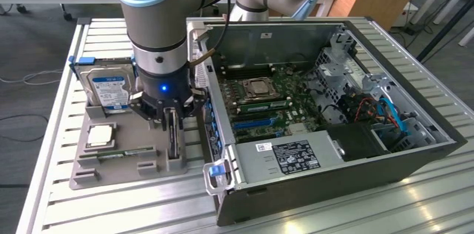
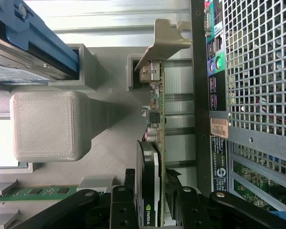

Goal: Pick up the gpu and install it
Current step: 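Pick up the gpu and move the gpu toward the slot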

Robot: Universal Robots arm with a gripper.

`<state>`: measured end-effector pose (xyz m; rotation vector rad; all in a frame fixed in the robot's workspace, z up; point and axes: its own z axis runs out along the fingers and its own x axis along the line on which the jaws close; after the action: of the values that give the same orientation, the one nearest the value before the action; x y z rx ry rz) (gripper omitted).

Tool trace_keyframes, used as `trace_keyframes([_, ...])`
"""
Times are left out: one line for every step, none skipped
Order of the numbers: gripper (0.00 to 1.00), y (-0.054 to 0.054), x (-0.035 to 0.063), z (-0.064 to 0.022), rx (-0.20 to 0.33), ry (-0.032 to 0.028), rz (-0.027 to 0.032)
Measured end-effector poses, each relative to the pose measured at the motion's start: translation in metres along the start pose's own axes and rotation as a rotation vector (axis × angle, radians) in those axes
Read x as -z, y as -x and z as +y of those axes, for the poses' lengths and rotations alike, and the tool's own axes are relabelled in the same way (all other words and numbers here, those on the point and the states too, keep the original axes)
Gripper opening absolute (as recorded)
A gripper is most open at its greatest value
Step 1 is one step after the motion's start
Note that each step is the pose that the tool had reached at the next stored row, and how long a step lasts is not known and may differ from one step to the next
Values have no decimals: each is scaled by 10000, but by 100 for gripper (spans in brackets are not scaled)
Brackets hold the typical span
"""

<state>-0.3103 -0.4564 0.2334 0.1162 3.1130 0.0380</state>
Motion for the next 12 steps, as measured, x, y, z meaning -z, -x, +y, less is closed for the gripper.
trace_keyframes([39,0,0,0,0,0,0])
trace_keyframes([39,0,0,0,0,0,-1])
trace_keyframes([39,1,0,0,0,1,-1])
trace_keyframes([37,1,0,0,0,0,0])
trace_keyframes([37,1,0,0,0,0,0])
trace_keyframes([31,0,0,0,0,0,1])
trace_keyframes([27,1,0,0,0,0,0])
trace_keyframes([27,1,0,0,0,0,-1])
trace_keyframes([27,1,0,0,0,0,-1])
trace_keyframes([27,1,-1,0,0,0,-1])
trace_keyframes([27,1,0,0,0,0,0])
trace_keyframes([27,2,0,0,0,0,-1])
